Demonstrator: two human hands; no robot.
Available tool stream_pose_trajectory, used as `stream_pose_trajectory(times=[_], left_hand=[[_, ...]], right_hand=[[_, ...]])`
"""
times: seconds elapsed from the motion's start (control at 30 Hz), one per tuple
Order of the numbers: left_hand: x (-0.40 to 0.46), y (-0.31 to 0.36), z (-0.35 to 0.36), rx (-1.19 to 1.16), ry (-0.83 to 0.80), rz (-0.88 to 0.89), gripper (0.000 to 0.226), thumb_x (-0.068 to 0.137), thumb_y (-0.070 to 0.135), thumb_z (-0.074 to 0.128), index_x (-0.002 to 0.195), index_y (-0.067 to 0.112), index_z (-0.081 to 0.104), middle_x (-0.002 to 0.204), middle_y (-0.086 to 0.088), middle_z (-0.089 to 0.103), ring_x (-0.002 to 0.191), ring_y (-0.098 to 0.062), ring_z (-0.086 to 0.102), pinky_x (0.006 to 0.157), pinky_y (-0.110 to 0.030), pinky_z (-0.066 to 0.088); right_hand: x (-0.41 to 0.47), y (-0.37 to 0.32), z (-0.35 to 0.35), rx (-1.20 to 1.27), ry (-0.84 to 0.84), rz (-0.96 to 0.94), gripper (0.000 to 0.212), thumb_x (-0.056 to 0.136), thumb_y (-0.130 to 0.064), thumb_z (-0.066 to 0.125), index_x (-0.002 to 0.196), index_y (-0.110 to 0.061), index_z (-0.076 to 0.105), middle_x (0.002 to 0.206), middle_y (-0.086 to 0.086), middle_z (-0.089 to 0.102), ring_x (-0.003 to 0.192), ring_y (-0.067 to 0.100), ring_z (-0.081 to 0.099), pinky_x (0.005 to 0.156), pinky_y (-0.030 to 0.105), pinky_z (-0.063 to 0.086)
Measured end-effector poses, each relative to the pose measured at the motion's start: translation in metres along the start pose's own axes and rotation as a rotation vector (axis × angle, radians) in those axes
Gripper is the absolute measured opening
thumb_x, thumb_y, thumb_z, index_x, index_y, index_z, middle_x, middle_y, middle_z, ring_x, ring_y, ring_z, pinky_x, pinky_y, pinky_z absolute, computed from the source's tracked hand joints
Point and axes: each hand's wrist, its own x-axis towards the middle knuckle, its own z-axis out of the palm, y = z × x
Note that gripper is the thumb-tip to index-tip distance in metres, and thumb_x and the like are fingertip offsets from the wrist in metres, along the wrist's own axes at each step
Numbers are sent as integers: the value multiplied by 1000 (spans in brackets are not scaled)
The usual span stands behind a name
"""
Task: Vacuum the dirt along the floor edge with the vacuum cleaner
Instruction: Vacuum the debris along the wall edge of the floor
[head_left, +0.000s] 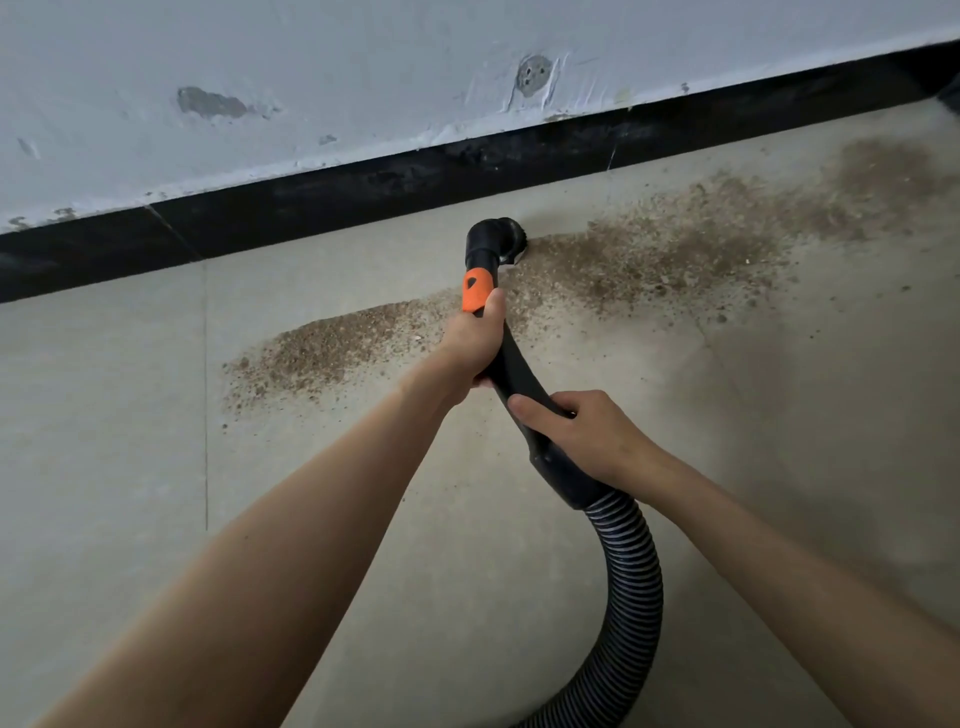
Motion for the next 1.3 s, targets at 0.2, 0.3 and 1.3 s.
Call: stream_pose_trajectory(times=[0.2, 0.3, 1.3], left_hand=[[10, 17, 27, 19, -52, 24, 48, 97, 53, 33, 108, 8, 45, 85, -7, 53, 69, -19, 55, 59, -29, 48], [15, 27, 41, 62, -79, 42, 49, 98, 53, 32, 108, 8, 46, 82, -6, 51, 66, -18, 52, 54, -26, 44], [46, 44, 20, -31, 104, 71, 46, 97, 52, 34, 102, 8, 47, 83, -5, 54, 73, -18, 55, 56, -28, 47]], right_hand=[[7, 14, -24, 16, 45, 8, 53, 84, -56, 62, 55, -17, 42, 41, -13, 45, 44, 3, 43, 54, 23, 34], [11, 20, -33, 49, 83, 24, 53, 85, -56, 62, 56, -16, 44, 46, -10, 47, 50, 9, 47, 56, 25, 36], [54, 1, -40, 9, 49, -133, 51, 85, -57, 63, 55, -20, 46, 40, -16, 47, 38, 1, 44, 40, 10, 30]])
